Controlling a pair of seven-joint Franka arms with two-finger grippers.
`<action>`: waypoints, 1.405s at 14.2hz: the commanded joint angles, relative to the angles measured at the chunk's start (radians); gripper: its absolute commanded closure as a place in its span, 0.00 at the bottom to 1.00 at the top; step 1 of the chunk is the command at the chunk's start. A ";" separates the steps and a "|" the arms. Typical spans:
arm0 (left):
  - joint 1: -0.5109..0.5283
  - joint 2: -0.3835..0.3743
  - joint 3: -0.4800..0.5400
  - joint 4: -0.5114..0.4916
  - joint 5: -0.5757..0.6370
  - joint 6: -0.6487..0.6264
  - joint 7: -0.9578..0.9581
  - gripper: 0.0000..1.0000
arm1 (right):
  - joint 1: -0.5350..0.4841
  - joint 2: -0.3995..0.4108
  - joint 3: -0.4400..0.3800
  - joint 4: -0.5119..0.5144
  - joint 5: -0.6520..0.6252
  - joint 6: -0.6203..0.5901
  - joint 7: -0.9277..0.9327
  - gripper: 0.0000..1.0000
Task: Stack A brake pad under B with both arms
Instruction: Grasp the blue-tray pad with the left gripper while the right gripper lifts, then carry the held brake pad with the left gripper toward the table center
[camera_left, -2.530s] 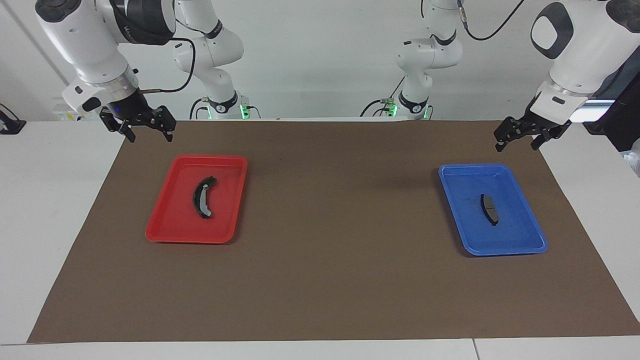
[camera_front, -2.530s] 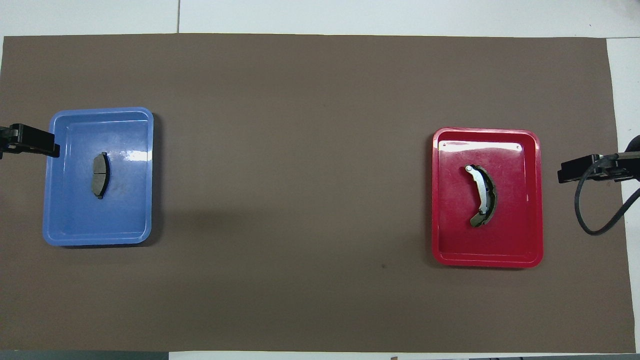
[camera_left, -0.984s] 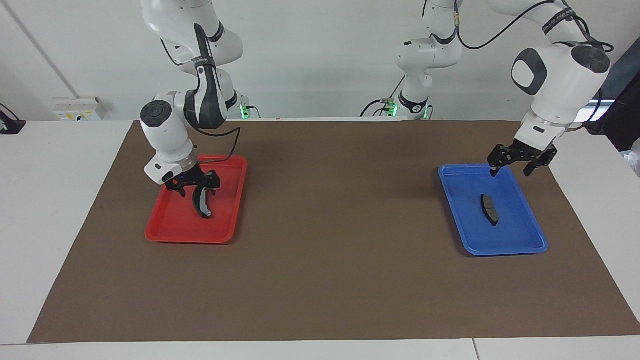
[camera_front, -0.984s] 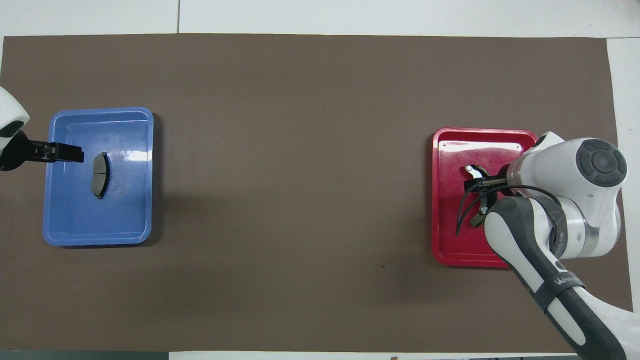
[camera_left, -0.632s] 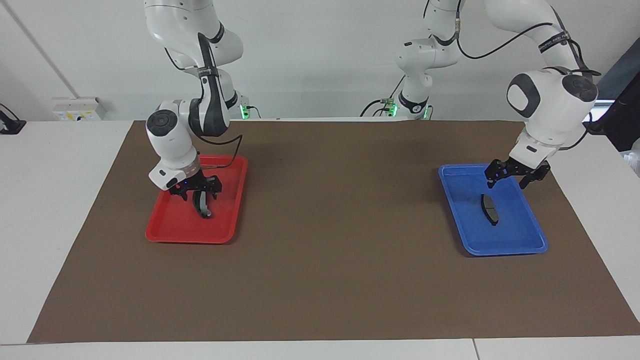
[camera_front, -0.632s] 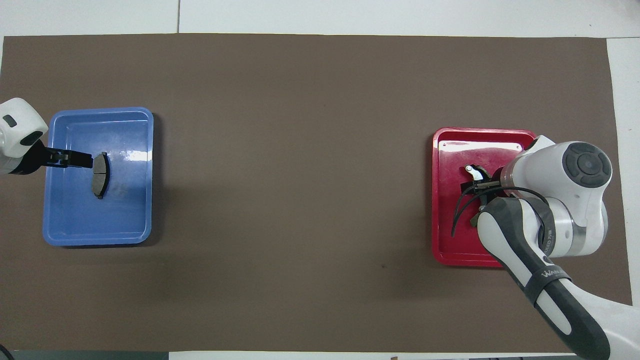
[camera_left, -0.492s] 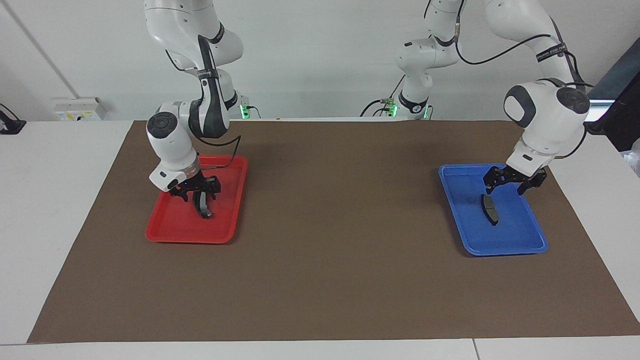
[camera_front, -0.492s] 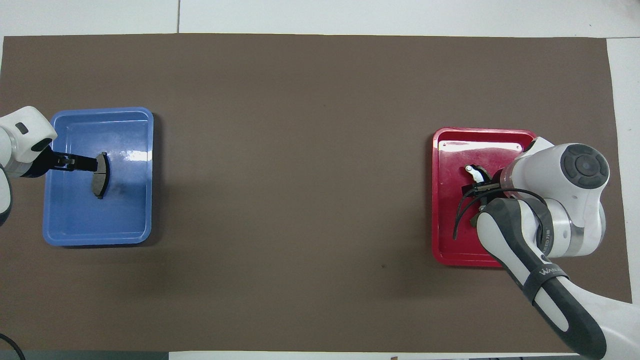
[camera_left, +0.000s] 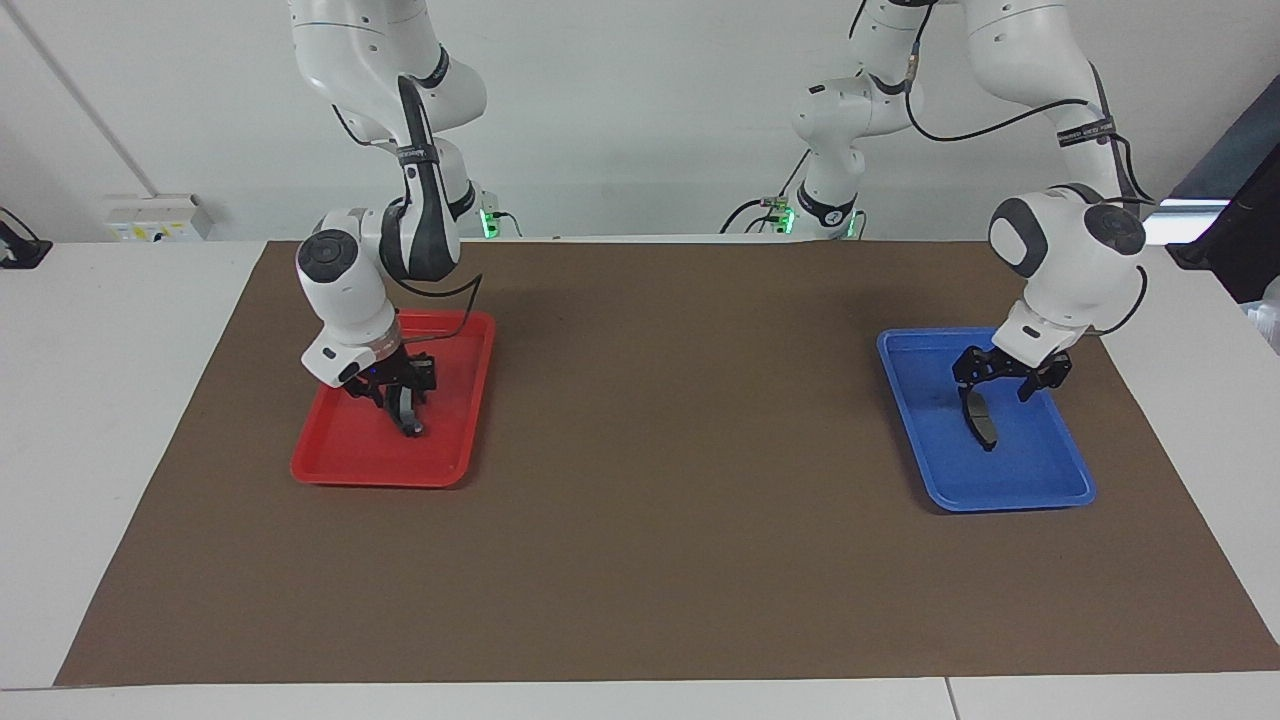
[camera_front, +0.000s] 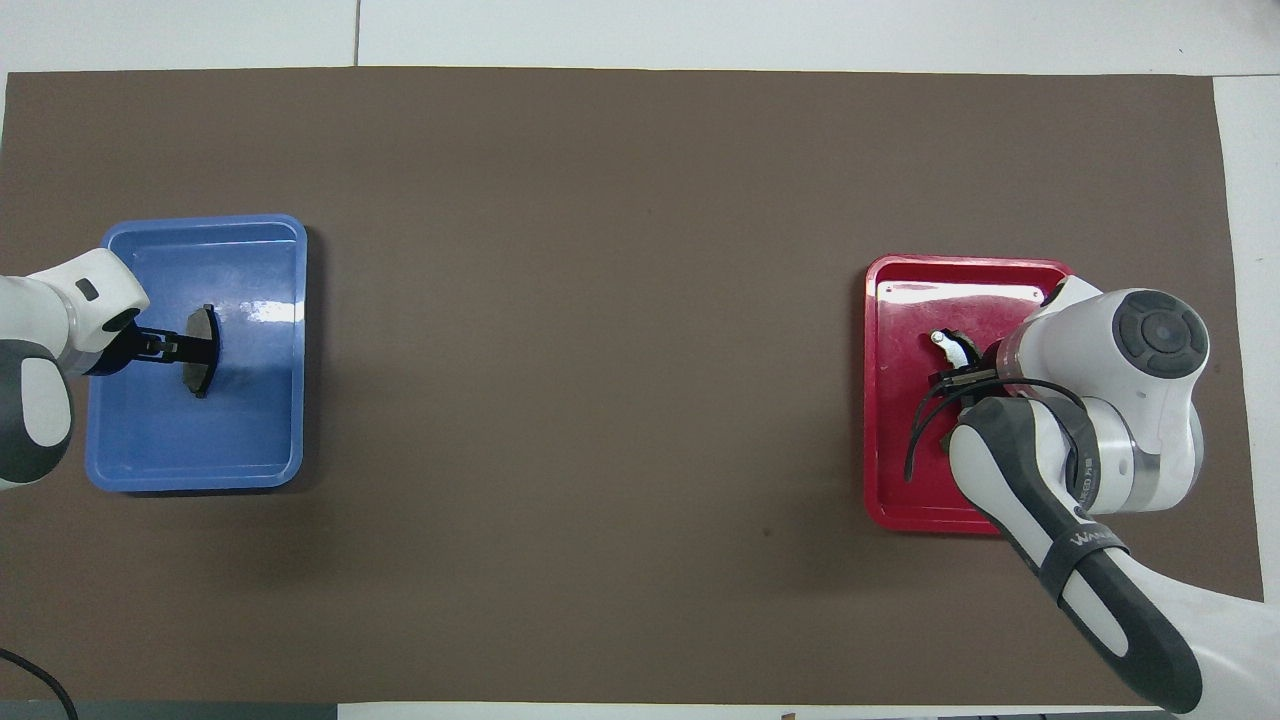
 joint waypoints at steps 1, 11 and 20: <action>0.007 0.056 -0.003 -0.008 0.006 0.099 0.007 0.01 | -0.014 -0.003 0.005 0.012 0.029 -0.035 -0.044 0.86; 0.007 0.094 -0.003 0.018 0.004 0.038 -0.064 0.09 | 0.004 -0.052 0.005 0.317 0.083 -0.439 -0.038 0.98; 0.002 0.026 -0.006 0.029 0.004 -0.069 -0.179 0.99 | 0.018 -0.063 0.008 0.385 0.101 -0.526 -0.029 0.98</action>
